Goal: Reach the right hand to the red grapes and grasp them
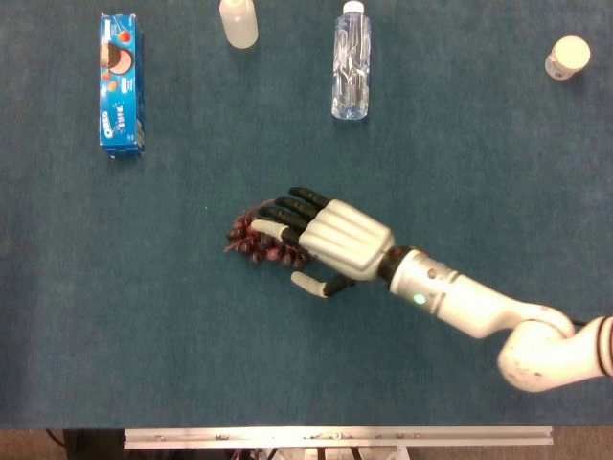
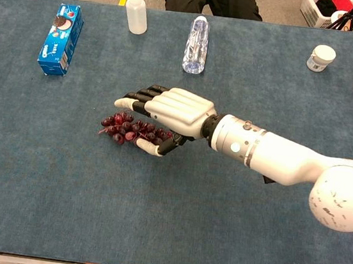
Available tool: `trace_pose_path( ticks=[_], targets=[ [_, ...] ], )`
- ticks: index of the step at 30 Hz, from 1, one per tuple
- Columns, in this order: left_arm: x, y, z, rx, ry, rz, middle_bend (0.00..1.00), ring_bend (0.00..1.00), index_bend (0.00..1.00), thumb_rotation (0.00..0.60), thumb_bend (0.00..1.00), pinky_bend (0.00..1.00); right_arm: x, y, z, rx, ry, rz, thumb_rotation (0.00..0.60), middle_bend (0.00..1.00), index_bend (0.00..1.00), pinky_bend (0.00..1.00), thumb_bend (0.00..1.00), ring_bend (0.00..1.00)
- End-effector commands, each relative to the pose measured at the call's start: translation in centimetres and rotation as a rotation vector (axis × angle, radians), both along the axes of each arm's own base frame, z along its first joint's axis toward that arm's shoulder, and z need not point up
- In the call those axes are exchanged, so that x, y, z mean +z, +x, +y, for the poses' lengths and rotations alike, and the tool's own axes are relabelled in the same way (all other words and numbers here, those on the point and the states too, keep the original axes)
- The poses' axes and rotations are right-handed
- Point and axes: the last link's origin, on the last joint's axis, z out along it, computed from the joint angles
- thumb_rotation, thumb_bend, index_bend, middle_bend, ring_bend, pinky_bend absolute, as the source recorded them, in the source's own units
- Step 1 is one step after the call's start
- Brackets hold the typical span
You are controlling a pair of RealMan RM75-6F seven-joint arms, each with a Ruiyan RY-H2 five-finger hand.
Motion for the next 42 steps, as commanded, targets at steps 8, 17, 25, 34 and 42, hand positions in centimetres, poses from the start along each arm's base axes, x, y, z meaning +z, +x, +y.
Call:
trace_pose_path(
  ticks=[8, 17, 25, 34, 42],
  targets=[
    [0.4, -0.2, -0.1, 0.011, -0.002, -0.012, 0.33, 0.23, 0.30, 0.600, 0.26, 0.19, -4.5, -0.6, 0.6, -0.020, 0.007, 0.040, 0.363, 0.06, 0.00, 0.00, 0.47, 0.00],
    [0.4, -0.4, -0.1, 0.020, -0.010, -0.005, 0.33, 0.23, 0.30, 0.600, 0.26, 0.19, -5.8, -1.2, 0.6, -0.011, 0.008, 0.069, 0.363, 0.06, 0.00, 0.00, 0.47, 0.00],
    [0.3, -0.3, 0.2, 0.019, -0.010, -0.008, 0.33, 0.23, 0.30, 0.600, 0.26, 0.19, -3.8, -0.1, -0.1, -0.018, -0.014, -0.004, 0.363, 0.06, 0.00, 0.00, 0.48, 0.00],
    [0.3, -0.3, 0.0, 0.023, -0.009, -0.006, 0.33, 0.23, 0.30, 0.600, 0.26, 0.19, -5.0, -0.6, 0.3, -0.003, 0.008, 0.052, 0.361, 0.06, 0.00, 0.00, 0.47, 0.00],
    [0.4, -0.5, -0.1, 0.029, -0.012, -0.002, 0.33, 0.23, 0.30, 0.600, 0.26, 0.19, -5.7, -1.3, 0.5, 0.009, 0.008, 0.097, 0.362, 0.06, 0.00, 0.00, 0.47, 0.00]
  ],
)
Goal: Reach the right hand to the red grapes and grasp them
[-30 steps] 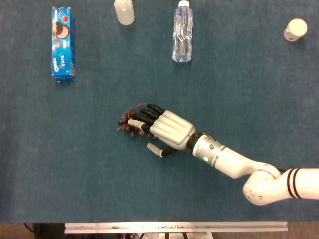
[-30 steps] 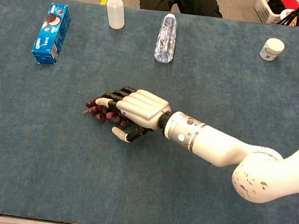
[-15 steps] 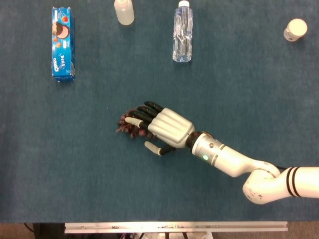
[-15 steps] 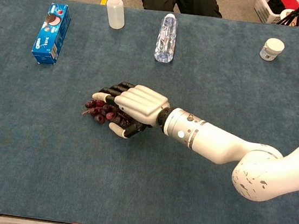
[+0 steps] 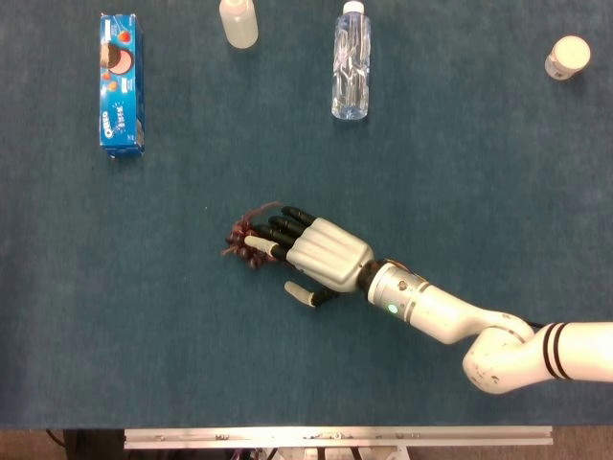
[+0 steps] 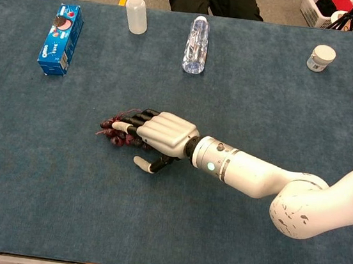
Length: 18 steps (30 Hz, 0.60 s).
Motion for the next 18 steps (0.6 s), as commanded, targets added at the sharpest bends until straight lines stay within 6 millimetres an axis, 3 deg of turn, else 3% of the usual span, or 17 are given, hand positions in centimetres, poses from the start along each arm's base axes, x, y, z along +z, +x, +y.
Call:
trace_pose_path(
  ticks=[1, 8, 18],
  targets=[
    [0.0, 0.0, 0.1, 0.001, -0.003, 0.000, 0.33, 0.23, 0.30, 0.600, 0.26, 0.19, 0.2, 0.2, -0.1, -0.005, -0.006, -0.015, 0.361, 0.06, 0.00, 0.00, 0.47, 0.00],
    [-0.2, 0.2, 0.4, -0.003, -0.010, 0.000, 0.33, 0.23, 0.30, 0.600, 0.26, 0.19, 2.3, 1.2, -0.6, -0.016, -0.028, -0.089, 0.363, 0.06, 0.00, 0.00, 0.47, 0.00],
    [-0.1, 0.0, 0.1, 0.003, -0.006, -0.001, 0.33, 0.23, 0.30, 0.600, 0.26, 0.19, 0.7, 0.5, 0.0, -0.004, 0.003, -0.016, 0.362, 0.06, 0.00, 0.00, 0.47, 0.00]
  ],
)
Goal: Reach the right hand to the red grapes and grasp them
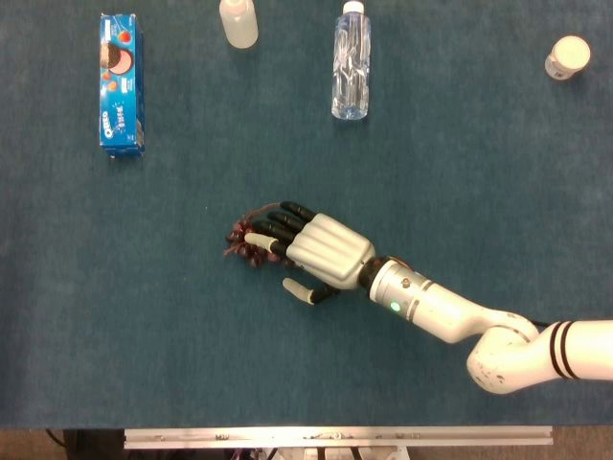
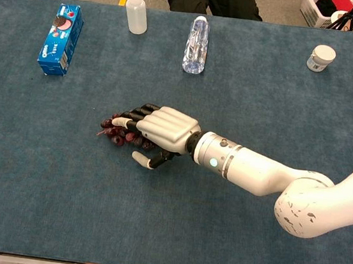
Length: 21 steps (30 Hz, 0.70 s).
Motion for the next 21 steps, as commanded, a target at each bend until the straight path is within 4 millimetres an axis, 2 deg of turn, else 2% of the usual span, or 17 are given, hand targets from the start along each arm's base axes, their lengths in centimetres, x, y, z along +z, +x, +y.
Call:
trace_pose_path(
  ticks=[1, 5, 8, 11, 16, 21],
  targets=[
    [0.0, 0.0, -0.1, 0.002, -0.001, -0.001, 0.33, 0.23, 0.30, 0.600, 0.26, 0.19, -0.3, -0.1, 0.1, 0.006, 0.002, 0.015, 0.361, 0.06, 0.00, 0.00, 0.47, 0.00],
    [0.0, 0.0, -0.1, 0.006, -0.002, 0.001, 0.33, 0.23, 0.30, 0.600, 0.26, 0.19, 0.7, -0.1, -0.3, -0.006, -0.020, -0.014, 0.363, 0.06, 0.00, 0.00, 0.47, 0.00],
    [0.0, 0.1, 0.1, -0.002, -0.003, -0.002, 0.33, 0.23, 0.30, 0.600, 0.26, 0.19, 2.8, 0.0, -1.0, -0.029, -0.057, -0.071, 0.362, 0.06, 0.00, 0.00, 0.47, 0.00],
    [-0.2, 0.2, 0.2, -0.010, -0.007, -0.005, 0.33, 0.23, 0.30, 0.600, 0.26, 0.19, 5.4, -0.9, -1.6, -0.055, -0.099, -0.094, 0.361, 0.06, 0.00, 0.00, 0.47, 0.00],
    [-0.6, 0.2, 0.5, -0.019, -0.023, -0.009, 0.33, 0.23, 0.30, 0.600, 0.26, 0.19, 10.3, -4.2, -2.4, -0.134, -0.198, -0.084, 0.362, 0.06, 0.00, 0.00, 0.46, 0.00],
    [-1.8, 0.2, 1.2, -0.040, -0.053, -0.020, 0.33, 0.23, 0.30, 0.600, 0.26, 0.19, 15.2, -9.5, -2.2, -0.282, -0.313, -0.063, 0.361, 0.06, 0.00, 0.00, 0.34, 0.00]
  ],
)
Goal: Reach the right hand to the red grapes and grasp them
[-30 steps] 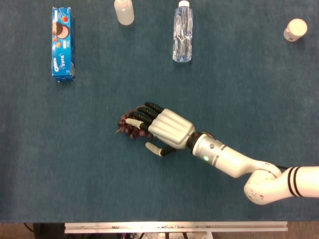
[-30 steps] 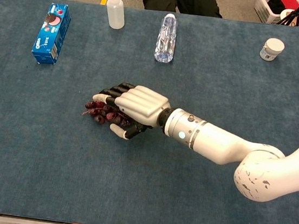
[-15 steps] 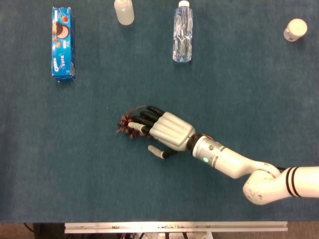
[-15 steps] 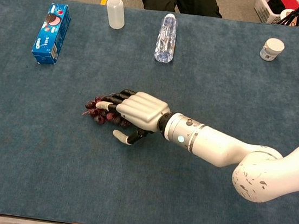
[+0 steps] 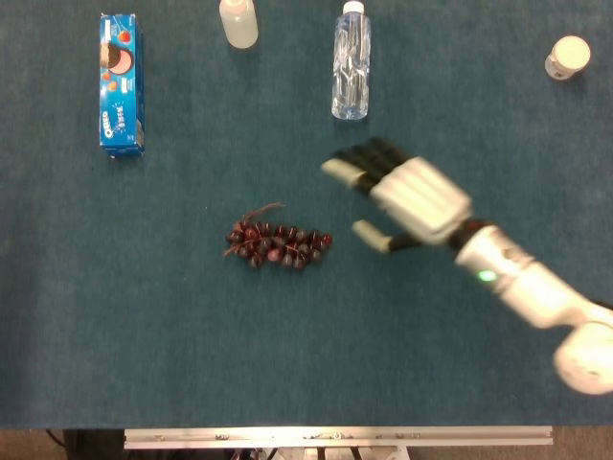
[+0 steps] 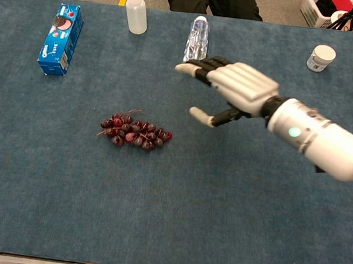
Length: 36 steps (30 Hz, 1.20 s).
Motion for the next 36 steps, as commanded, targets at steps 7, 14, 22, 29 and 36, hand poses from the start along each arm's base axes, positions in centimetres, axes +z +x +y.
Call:
trace_pose_path(
  ticks=[7, 14, 22, 29, 36],
  targets=[
    [-1.9, 0.6, 1.3, -0.050, -0.038, -0.019, 0.33, 0.23, 0.30, 0.600, 0.26, 0.18, 9.7, -8.6, 1.9, -0.219, -0.249, -0.023, 0.364, 0.06, 0.00, 0.00, 0.31, 0.00],
    [-2.7, 1.1, 1.7, -0.076, -0.049, -0.031, 0.33, 0.23, 0.30, 0.600, 0.26, 0.18, 15.9, -13.2, 4.8, -0.293, -0.416, 0.011, 0.364, 0.06, 0.00, 0.00, 0.30, 0.00],
    [-3.0, 1.6, 1.7, -0.086, -0.029, -0.033, 0.33, 0.23, 0.30, 0.600, 0.26, 0.18, 20.3, -16.4, 8.7, -0.370, -0.539, 0.029, 0.365, 0.09, 0.00, 0.00, 0.30, 0.00],
    [-3.2, 2.4, 2.0, -0.121, -0.021, -0.048, 0.34, 0.23, 0.30, 0.600, 0.26, 0.18, 20.6, -17.6, 10.1, -0.406, -0.536, 0.043, 0.366, 0.09, 0.00, 0.00, 0.30, 0.00],
    [-3.3, 2.2, 2.1, -0.102, -0.024, -0.039, 0.34, 0.23, 0.30, 0.600, 0.26, 0.18, 19.8, -17.6, 10.3, -0.410, -0.510, 0.031, 0.381, 0.09, 0.00, 0.00, 0.30, 0.00]
  ],
)
